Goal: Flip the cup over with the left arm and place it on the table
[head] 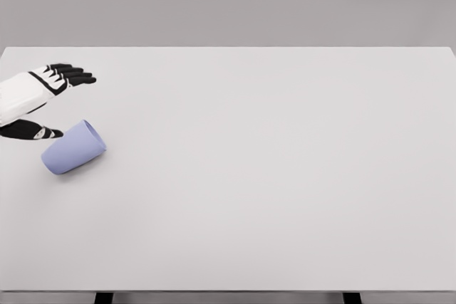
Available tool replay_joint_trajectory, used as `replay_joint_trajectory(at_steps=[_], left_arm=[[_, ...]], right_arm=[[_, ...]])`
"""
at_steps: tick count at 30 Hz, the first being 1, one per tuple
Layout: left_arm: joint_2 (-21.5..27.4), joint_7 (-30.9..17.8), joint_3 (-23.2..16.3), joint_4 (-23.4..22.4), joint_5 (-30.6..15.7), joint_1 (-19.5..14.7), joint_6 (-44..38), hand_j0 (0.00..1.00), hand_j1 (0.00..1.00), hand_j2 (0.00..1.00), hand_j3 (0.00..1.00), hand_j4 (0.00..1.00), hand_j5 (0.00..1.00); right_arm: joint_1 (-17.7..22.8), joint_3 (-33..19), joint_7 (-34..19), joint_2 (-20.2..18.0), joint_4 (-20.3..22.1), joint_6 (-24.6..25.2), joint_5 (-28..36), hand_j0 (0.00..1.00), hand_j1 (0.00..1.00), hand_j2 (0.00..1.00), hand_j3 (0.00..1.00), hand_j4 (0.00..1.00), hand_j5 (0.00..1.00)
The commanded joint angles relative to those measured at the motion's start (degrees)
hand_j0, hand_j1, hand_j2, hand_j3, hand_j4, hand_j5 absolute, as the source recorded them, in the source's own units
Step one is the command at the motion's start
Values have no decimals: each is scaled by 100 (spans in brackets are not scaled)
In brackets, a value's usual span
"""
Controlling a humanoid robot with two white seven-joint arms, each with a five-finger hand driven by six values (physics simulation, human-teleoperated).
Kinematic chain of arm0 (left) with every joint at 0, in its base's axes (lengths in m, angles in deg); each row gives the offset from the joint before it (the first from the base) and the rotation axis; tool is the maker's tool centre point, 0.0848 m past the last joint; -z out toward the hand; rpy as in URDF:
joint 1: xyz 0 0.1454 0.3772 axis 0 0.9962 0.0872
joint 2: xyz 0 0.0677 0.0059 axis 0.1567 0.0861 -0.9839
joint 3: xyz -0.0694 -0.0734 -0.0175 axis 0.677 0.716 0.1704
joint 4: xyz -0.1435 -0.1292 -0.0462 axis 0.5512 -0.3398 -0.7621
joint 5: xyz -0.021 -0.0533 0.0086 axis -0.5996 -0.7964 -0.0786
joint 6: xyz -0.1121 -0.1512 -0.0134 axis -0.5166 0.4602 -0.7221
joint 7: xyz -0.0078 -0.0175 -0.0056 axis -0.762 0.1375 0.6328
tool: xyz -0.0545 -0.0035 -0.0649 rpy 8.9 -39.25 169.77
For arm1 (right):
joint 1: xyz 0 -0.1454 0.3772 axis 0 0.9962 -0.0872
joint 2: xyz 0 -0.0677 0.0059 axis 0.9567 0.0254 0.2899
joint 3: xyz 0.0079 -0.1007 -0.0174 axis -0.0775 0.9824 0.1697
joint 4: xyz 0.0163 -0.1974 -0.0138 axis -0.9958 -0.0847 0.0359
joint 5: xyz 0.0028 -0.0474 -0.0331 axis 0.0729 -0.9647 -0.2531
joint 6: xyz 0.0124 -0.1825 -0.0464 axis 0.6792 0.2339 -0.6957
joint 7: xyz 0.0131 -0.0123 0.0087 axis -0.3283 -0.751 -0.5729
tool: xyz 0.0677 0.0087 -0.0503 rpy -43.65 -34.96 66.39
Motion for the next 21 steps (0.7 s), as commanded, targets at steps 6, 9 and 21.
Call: replay_joint_trajectory(at_steps=[6,9,21], left_arm=[[187,3,-80,6,-39,9,-7,100,100,100,100,100,100],[195,3,-238,6,-39,9,-7,100,100,100,100,100,100],[354,3,-282,200,-66,79,-7,100,100,100,100,100,100]], right_arm=[[17,-1,-11,0,-43,19,-8,100,100,100,100,100,100],[17,-1,-20,0,-8,10,0,100,100,100,100,100,100],[18,-1,-11,0,-8,10,0,100,100,100,100,100,100]])
